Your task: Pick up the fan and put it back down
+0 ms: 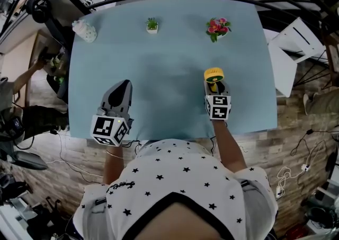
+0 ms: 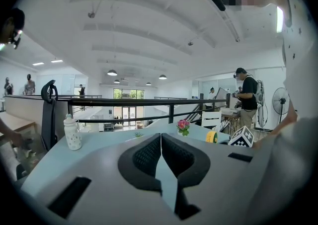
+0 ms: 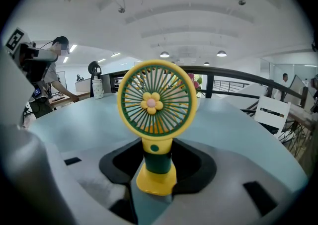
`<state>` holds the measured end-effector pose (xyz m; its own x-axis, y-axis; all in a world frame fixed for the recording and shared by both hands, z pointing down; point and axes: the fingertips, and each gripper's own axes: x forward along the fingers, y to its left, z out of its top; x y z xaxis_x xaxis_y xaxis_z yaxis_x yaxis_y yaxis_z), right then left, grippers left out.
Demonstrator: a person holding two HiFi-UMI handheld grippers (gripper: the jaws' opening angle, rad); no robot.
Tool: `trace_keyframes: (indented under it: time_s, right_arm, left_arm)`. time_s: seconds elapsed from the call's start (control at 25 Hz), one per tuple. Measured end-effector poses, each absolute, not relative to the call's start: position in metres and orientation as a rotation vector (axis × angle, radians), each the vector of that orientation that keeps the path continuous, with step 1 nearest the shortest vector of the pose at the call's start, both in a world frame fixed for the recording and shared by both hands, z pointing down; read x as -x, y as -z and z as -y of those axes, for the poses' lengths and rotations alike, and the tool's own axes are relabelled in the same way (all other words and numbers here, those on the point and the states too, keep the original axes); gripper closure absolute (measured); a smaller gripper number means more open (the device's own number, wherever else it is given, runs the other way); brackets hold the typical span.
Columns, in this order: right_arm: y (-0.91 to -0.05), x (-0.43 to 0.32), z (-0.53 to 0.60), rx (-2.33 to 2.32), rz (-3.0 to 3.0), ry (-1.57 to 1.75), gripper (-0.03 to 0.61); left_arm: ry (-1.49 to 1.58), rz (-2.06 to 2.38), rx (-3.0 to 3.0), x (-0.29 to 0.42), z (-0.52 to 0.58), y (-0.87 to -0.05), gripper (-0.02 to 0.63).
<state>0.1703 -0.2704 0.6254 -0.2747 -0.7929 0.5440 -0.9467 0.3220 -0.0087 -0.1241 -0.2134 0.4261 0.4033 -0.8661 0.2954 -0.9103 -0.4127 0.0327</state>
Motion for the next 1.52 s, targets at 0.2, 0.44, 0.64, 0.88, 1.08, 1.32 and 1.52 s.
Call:
trace_keyframes:
  time_s: [0.2, 0.44, 0.64, 0.88, 1.08, 1.32, 1.52]
  right_arm:
    - [-0.626, -0.172, 0.271, -1.541, 2.148, -0.480, 0.403]
    - [-0.627, -0.171, 0.270, -1.539, 2.140, -0.480, 0.403]
    - [-0.627, -0.171, 0.270, -1.533, 2.137, -0.479, 0.403]
    - [-0.626, -0.171, 0.269, -1.529, 2.147, -0.492, 0.392]
    - [-0.627, -0.168, 0.265, -1.519, 2.152, -0.509, 0.353]
    - [-0.623, -0.172, 0.256, -1.531, 2.142, -0.525, 0.330]
    - [-0.621, -0.182, 0.243, -1.542, 2.138, -0.560, 0.325]
  left_arm:
    - [-0.347, 1.577, -2.472, 0.122, 0.215, -0.426, 0.585]
    - [-0.341, 1.560, -2.484, 0.117, 0.219, -0.425, 0.586]
    - [-0.336, 1.547, -2.495, 0.114, 0.221, -0.425, 0.584]
    - [-0.336, 1.533, -2.508, 0.111, 0.224, -0.422, 0.584]
    - [-0.333, 1.512, -2.521, 0.107, 0.227, -0.424, 0.586]
    - [-0.329, 1.464, -2.545, 0.099, 0.231, -0.426, 0.586]
    - [-0.314, 1.427, -2.556, 0.092, 0.234, -0.431, 0.586]
